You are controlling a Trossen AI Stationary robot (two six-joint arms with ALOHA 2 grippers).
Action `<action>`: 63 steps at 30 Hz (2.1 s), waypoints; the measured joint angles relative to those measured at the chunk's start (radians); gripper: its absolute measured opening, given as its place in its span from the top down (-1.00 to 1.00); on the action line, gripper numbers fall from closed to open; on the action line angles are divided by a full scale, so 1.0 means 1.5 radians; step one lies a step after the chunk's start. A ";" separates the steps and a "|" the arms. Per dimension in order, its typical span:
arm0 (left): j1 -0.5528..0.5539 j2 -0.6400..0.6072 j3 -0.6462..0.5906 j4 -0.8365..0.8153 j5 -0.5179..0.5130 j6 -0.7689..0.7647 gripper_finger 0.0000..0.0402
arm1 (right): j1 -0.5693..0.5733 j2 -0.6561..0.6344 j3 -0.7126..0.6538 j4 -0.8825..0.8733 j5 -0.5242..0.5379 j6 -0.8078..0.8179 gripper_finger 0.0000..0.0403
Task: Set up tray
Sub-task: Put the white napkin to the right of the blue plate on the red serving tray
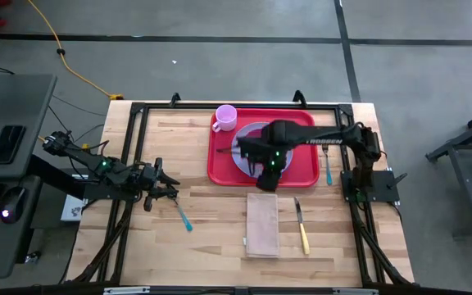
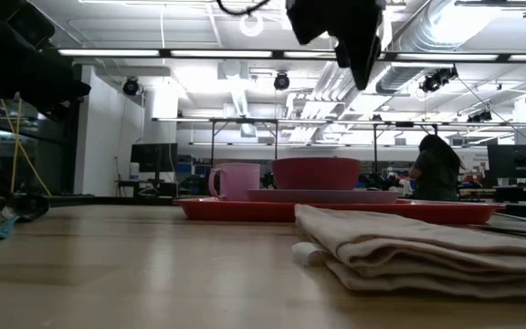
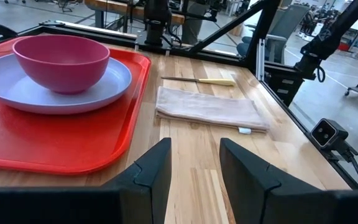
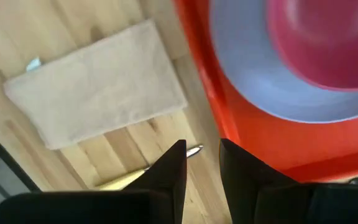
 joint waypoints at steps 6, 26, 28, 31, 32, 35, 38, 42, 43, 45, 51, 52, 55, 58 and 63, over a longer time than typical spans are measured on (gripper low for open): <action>0.000 0.000 0.000 0.000 0.000 0.000 0.17 | 0.057 0.000 0.000 0.008 0.041 0.036 0.63; 0.000 0.000 0.000 0.006 0.068 -0.005 0.17 | 0.133 0.001 -0.051 0.125 0.035 0.115 0.63; 0.000 0.000 0.000 0.007 0.078 -0.005 0.17 | 0.137 0.002 -0.091 0.158 0.025 0.115 0.60; 0.000 0.000 0.000 0.009 0.089 -0.005 0.17 | 0.134 0.003 -0.147 0.175 0.009 0.115 0.52; 0.000 0.000 0.000 0.009 0.090 -0.005 0.17 | 0.129 0.003 -0.163 0.176 0.009 0.115 0.49; 0.000 0.000 0.000 0.011 0.091 -0.005 0.17 | 0.114 0.003 -0.204 0.176 0.012 0.115 0.38; 0.000 0.000 0.000 0.011 0.091 -0.005 0.17 | 0.098 0.002 -0.237 0.187 0.003 0.114 0.28; 0.000 0.000 0.000 0.011 0.091 -0.007 0.17 | 0.087 0.002 -0.282 0.247 -0.053 0.113 0.19; 0.000 0.000 0.000 0.011 0.091 -0.008 0.17 | 0.087 0.002 -0.292 0.268 -0.067 0.113 0.17; 0.000 0.000 0.000 0.012 0.091 -0.008 0.17 | 0.087 0.002 -0.311 0.300 -0.087 0.114 0.15; 0.000 0.000 0.000 0.012 0.091 -0.008 0.17 | 0.086 0.002 -0.328 0.335 -0.052 0.114 0.16; 0.000 0.000 0.000 0.012 0.091 -0.008 0.17 | 0.086 0.002 -0.328 0.337 -0.036 0.113 0.17; 0.000 0.000 0.000 0.011 0.091 -0.008 0.17 | 0.086 0.002 -0.328 0.343 -0.012 0.113 0.19; 0.000 0.000 0.000 0.011 0.091 -0.008 0.17 | 0.086 0.002 -0.328 0.357 -0.019 0.113 0.20; 0.000 0.000 0.000 0.012 0.090 -0.012 0.17 | 0.087 0.002 -0.328 0.384 -0.023 0.096 0.16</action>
